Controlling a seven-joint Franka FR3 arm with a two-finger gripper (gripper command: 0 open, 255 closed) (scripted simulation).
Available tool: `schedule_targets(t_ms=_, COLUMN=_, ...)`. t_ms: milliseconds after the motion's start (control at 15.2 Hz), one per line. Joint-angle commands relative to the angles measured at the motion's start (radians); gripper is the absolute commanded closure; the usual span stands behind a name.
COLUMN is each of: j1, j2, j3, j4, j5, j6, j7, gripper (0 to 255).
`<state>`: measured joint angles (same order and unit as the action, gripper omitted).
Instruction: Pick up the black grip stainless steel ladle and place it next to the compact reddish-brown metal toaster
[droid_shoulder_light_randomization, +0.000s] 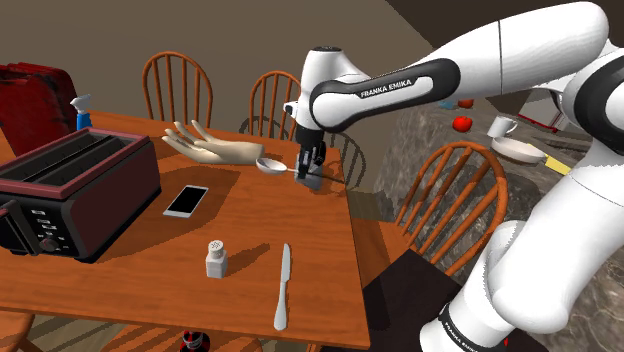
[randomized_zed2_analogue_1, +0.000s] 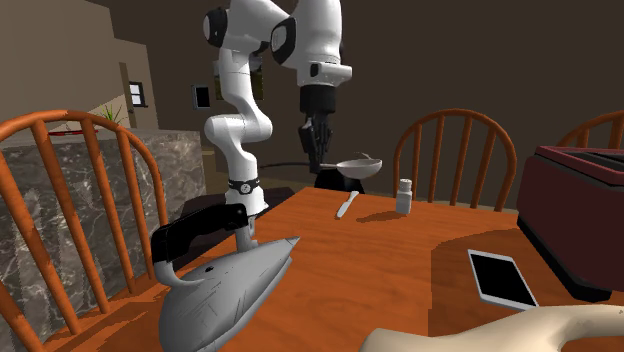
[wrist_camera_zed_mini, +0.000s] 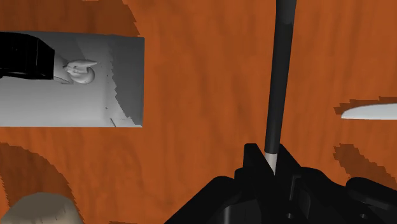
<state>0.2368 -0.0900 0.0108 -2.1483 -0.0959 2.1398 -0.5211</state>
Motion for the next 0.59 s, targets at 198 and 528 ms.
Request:
schedule_targets(t_ms=198, j1=0.001, j2=-0.020, j3=0.001, j4=0.045, j5=0.004, j6=-0.065, j7=-0.006, gripper=255)
schedule_targets(t_ms=528, j1=0.002, j2=-0.034, j3=0.001, j4=0.097, j5=0.007, j6=-0.132, j7=-0.012, gripper=255)
